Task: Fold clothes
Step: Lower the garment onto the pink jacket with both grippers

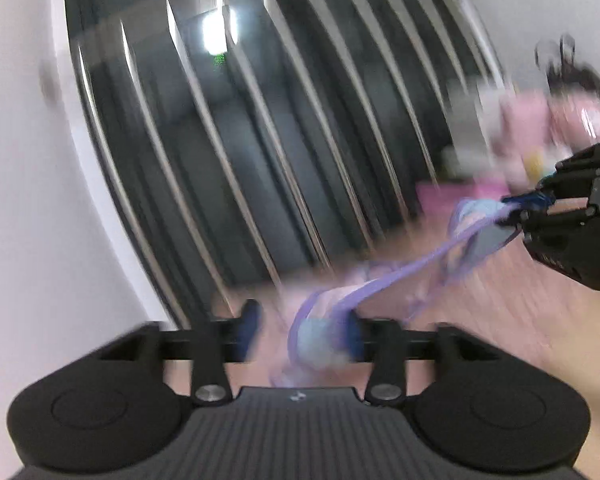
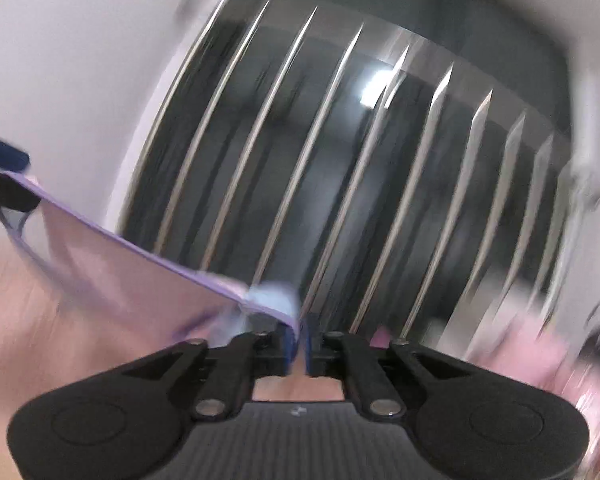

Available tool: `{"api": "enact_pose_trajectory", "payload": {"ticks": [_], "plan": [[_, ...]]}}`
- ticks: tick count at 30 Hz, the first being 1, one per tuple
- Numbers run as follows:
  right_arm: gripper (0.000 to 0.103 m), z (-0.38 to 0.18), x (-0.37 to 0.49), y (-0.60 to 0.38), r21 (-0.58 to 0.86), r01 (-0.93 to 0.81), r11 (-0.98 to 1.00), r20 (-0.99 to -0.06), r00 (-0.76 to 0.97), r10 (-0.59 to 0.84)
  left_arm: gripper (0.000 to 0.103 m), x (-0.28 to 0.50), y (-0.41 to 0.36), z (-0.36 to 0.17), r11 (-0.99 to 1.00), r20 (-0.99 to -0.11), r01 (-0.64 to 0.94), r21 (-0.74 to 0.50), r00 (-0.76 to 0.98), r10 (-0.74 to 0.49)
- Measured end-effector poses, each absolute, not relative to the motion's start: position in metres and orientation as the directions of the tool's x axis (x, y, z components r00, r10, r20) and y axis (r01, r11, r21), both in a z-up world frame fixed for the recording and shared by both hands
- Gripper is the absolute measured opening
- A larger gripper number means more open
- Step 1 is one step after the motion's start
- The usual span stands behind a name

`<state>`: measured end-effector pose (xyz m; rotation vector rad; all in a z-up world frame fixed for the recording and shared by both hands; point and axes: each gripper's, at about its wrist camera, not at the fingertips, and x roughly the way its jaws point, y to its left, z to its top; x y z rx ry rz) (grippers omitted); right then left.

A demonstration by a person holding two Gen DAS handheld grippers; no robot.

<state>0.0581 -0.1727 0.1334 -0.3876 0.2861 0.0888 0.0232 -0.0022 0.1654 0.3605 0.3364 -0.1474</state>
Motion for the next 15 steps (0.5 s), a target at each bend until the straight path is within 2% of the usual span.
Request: {"api": "enact_pose_trajectory", "payload": {"ticks": [2, 3, 4, 5, 6, 7, 9, 13, 15], "plan": [[0.011, 0.082, 0.032, -0.185, -0.312, -0.282, 0.908, -0.466, 0.878, 0.112, 0.067, 0.001, 0.015, 0.107, 0.947, -0.486, 0.278, 0.162, 0.858, -0.169], [0.014, 0.062, 0.013, -0.193, -0.279, -0.335, 0.900, -0.513, 0.844, 0.155, 0.072, -0.016, 0.027, 0.088, 0.944, -0.503, 0.321, 0.075, 0.830, -0.242], [0.021, 0.051, -0.008, -0.202, -0.256, -0.353, 0.900, -0.518, 0.836, 0.181, 0.077, -0.028, 0.038, 0.076, 0.940, -0.510, 0.342, 0.009, 0.810, -0.290], [0.043, 0.043, -0.027, -0.208, -0.233, -0.358, 0.904, -0.516, 0.834, 0.198, 0.087, -0.035, 0.050, 0.066, 0.942, -0.516, 0.332, -0.049, 0.799, -0.309], [0.062, 0.038, -0.040, -0.213, -0.208, -0.362, 0.909, -0.511, 0.833, 0.214, 0.091, -0.037, 0.063, 0.060, 0.950, -0.518, 0.292, -0.109, 0.800, -0.305], [0.065, 0.036, -0.048, -0.216, -0.191, -0.365, 0.911, -0.504, 0.833, 0.228, 0.091, -0.033, 0.073, 0.056, 0.953, -0.527, 0.256, -0.161, 0.794, -0.303], [0.065, 0.039, -0.042, -0.214, -0.182, -0.370, 0.911, -0.485, 0.840, 0.244, 0.091, -0.011, 0.086, 0.058, 0.953, -0.548, 0.198, -0.230, 0.783, -0.295], [0.065, 0.040, 0.009, -0.209, -0.220, -0.293, 0.930, -0.445, 0.879, 0.172, 0.091, 0.047, 0.083, 0.051, 0.957, -0.574, 0.112, -0.269, 0.779, -0.253], [0.063, 0.040, 0.051, -0.205, -0.213, -0.270, 0.939, -0.466, 0.873, 0.146, 0.089, 0.072, 0.073, 0.041, 0.962, -0.614, 0.069, -0.264, 0.757, -0.223]]}}
